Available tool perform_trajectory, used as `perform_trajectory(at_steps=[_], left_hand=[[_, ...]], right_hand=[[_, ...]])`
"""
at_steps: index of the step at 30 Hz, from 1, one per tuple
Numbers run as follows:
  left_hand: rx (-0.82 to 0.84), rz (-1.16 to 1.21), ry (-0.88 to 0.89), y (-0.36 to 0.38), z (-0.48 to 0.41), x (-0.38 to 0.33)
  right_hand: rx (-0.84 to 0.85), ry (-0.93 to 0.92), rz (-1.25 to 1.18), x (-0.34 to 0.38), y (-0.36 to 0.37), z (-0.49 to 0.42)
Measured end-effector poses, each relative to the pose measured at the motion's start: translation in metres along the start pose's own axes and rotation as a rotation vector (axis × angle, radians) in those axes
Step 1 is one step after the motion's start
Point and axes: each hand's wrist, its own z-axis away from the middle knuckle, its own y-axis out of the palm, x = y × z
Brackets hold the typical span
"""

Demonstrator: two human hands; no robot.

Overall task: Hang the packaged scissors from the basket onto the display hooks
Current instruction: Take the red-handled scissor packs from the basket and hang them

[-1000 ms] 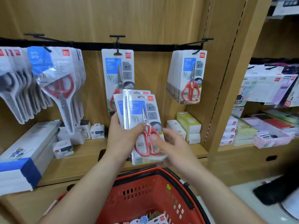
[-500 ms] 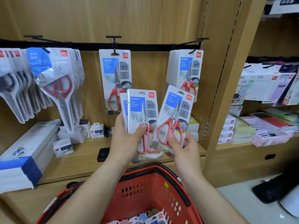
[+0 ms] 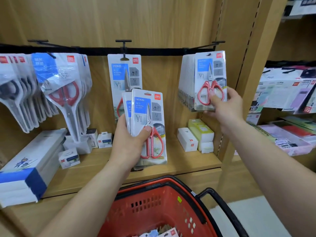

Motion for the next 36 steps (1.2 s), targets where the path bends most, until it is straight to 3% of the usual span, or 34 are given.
perform_trajectory(at_steps=[9, 16, 20, 22, 30, 36], left_hand=[[-0.028, -0.023, 0.019, -0.006, -0.005, 0.002], [-0.015, 0.009, 0.005, -0.003, -0.003, 0.000], [-0.016, 0.032, 0.011, 0.003, -0.001, 0.003], [-0.003, 0.049, 0.013, 0.007, 0.002, 0.004], [0.006, 0.008, 0.015, -0.002, 0.008, -0.001], [0.010, -0.012, 0.011, -0.003, 0.003, -0.006]], right_hand=[[0.008, -0.076, 0.117, -0.023, -0.001, -0.033], [0.077, -0.065, 0.545, -0.030, 0.016, 0.000], [0.464, 0.177, 0.180, -0.023, 0.027, 0.092], [0.571, 0.195, 0.133, -0.026, 0.031, 0.125], [0.263, 0.250, -0.014, -0.038, 0.016, 0.121], [0.054, 0.092, -0.082, -0.002, -0.002, 0.044]])
